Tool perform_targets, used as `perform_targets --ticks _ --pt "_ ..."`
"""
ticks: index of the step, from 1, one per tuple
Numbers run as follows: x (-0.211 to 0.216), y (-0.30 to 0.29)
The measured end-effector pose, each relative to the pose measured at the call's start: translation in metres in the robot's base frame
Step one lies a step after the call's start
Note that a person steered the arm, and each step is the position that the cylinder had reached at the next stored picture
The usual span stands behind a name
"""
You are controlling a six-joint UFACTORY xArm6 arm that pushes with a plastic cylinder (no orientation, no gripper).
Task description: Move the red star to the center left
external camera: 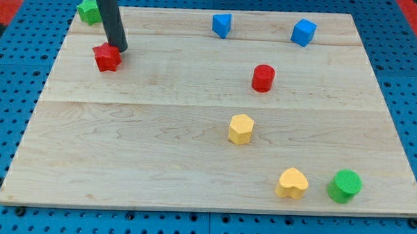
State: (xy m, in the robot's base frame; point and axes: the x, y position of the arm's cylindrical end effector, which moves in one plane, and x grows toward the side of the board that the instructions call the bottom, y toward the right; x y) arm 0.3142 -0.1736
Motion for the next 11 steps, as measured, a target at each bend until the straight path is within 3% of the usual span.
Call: perform_targets --ticks 5,6,8,11 --pt "0.001 -0.013" --pt "0.020 -0.024" --pt "0.008 -0.024" --pt "0.055 -0.019"
